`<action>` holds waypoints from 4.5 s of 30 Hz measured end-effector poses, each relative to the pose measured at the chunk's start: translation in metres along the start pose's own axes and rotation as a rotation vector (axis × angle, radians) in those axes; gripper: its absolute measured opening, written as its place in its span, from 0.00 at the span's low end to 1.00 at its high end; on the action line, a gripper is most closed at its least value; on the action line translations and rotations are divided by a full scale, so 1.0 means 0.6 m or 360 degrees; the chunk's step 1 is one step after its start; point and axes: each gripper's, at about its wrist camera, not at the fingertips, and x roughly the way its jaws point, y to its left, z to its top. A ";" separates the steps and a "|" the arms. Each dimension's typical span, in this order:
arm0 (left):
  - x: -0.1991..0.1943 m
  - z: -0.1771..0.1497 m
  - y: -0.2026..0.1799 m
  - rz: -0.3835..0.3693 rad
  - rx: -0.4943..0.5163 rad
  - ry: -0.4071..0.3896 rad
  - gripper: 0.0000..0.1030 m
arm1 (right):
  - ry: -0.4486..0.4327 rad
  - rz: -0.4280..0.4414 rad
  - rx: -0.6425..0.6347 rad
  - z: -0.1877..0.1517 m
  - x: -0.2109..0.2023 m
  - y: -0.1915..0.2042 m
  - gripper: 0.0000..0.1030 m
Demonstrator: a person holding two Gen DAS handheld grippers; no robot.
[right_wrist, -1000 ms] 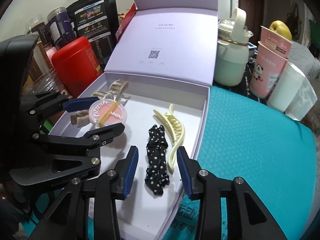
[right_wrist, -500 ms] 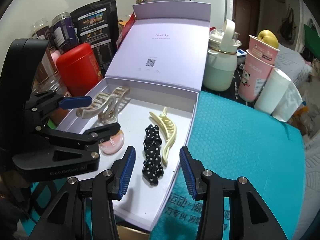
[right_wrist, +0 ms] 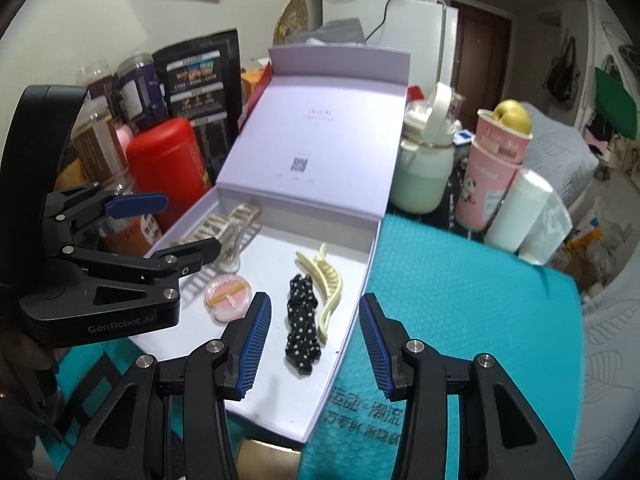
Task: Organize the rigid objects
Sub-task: 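Withdraw both grippers from the box back toward the remaining items on the mat, then move the left gripper to the clear bear hair clip while the right gripper approaches the gold box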
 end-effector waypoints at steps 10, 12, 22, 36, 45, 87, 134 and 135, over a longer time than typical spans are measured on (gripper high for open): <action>-0.073 0.007 -0.001 0.0019 0.0007 -0.0116 0.69 | -0.0127 -0.0041 -0.0030 0.012 -0.072 0.013 0.48; -0.087 0.005 -0.003 0.0013 -0.0002 -0.0134 0.69 | -0.0145 -0.0040 -0.0036 0.011 -0.086 0.016 0.49; -0.139 -0.011 -0.023 -0.0018 0.0054 -0.0181 0.69 | -0.0192 -0.0034 -0.0018 -0.007 -0.139 0.024 0.51; -0.189 -0.063 -0.055 -0.0144 0.0116 -0.0197 0.69 | -0.0211 -0.0036 0.0007 -0.061 -0.192 0.035 0.51; -0.211 -0.101 -0.073 -0.0225 0.0143 -0.0175 0.69 | -0.0200 -0.0018 0.0038 -0.097 -0.216 0.046 0.51; -0.177 -0.265 -0.166 -0.0534 0.0174 0.0148 0.69 | 0.0047 -0.0027 0.0310 -0.294 -0.204 -0.004 0.53; -0.135 -0.330 -0.098 -0.0469 -0.0142 0.0226 0.52 | 0.0052 0.0123 0.0201 -0.262 -0.103 0.011 0.62; -0.134 -0.329 -0.094 -0.0471 -0.0158 0.0226 0.52 | 0.0051 0.0116 0.0181 -0.257 -0.099 0.016 0.62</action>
